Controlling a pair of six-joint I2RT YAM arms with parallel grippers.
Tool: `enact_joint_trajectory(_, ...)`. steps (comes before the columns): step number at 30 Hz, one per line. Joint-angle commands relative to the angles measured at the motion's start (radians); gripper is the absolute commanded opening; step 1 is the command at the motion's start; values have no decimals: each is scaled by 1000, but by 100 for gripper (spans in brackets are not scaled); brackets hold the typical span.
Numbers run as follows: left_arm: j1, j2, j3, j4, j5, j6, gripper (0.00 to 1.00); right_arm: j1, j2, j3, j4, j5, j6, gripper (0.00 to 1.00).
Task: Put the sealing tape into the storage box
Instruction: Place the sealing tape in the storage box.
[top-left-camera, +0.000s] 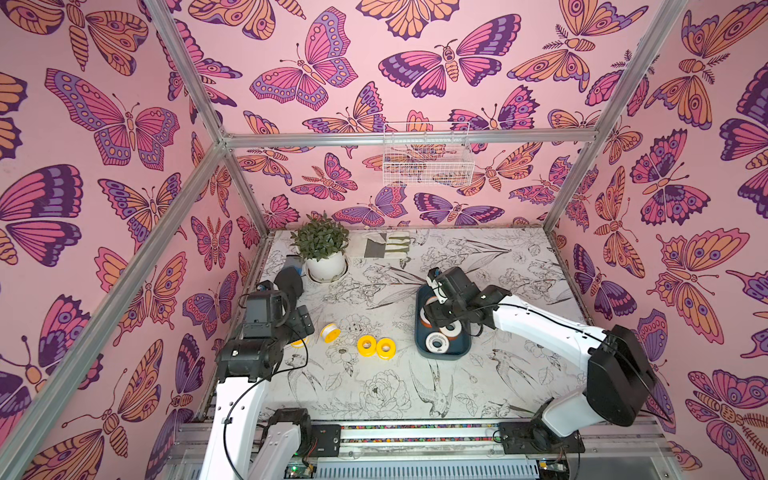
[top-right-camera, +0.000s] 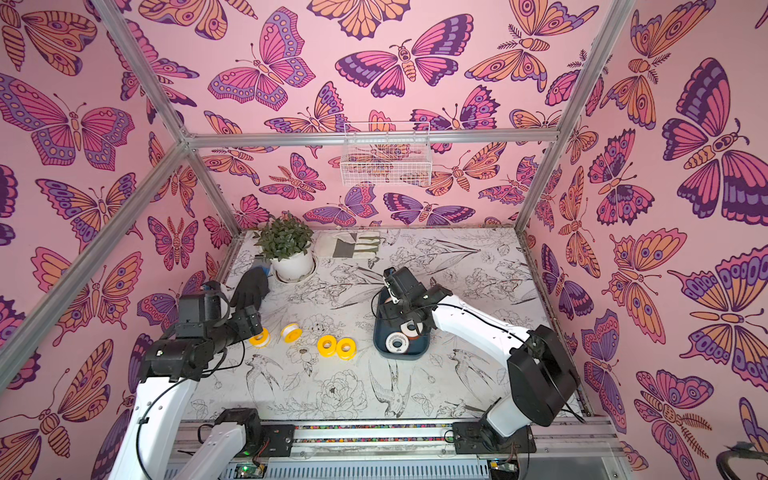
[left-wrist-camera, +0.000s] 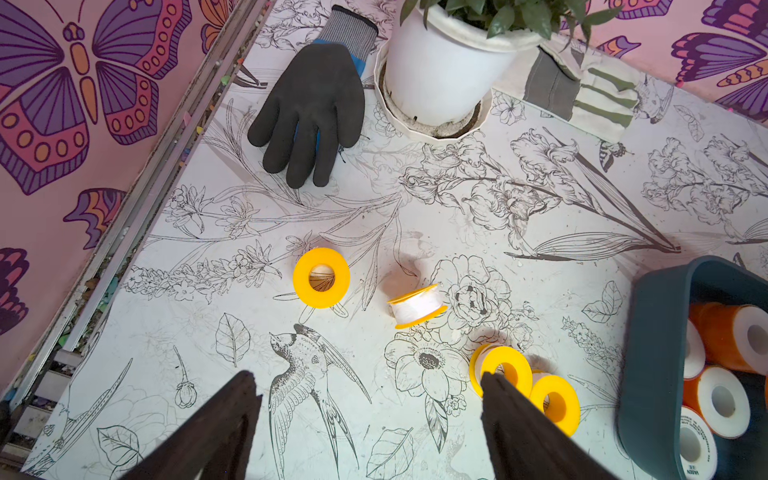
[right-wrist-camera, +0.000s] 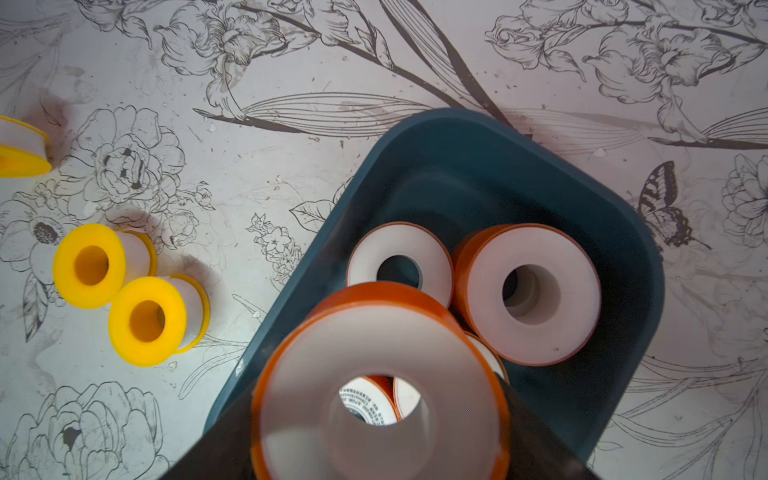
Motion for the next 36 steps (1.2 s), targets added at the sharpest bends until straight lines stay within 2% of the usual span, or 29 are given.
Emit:
enact_joint_trajectory(1, 7, -5, -16, 2, 7, 11, 88, -1, 52, 17, 21, 21, -3, 63)
enact_joint_trajectory(25, 7, 7, -16, 5, 27, 13, 88, -1, 222, 126, 9, 65, -1, 67)
enact_joint_trajectory(36, 7, 6, -18, 3, 28, 13, 89, -2, 252, 141, 7, 89, -3, 75)
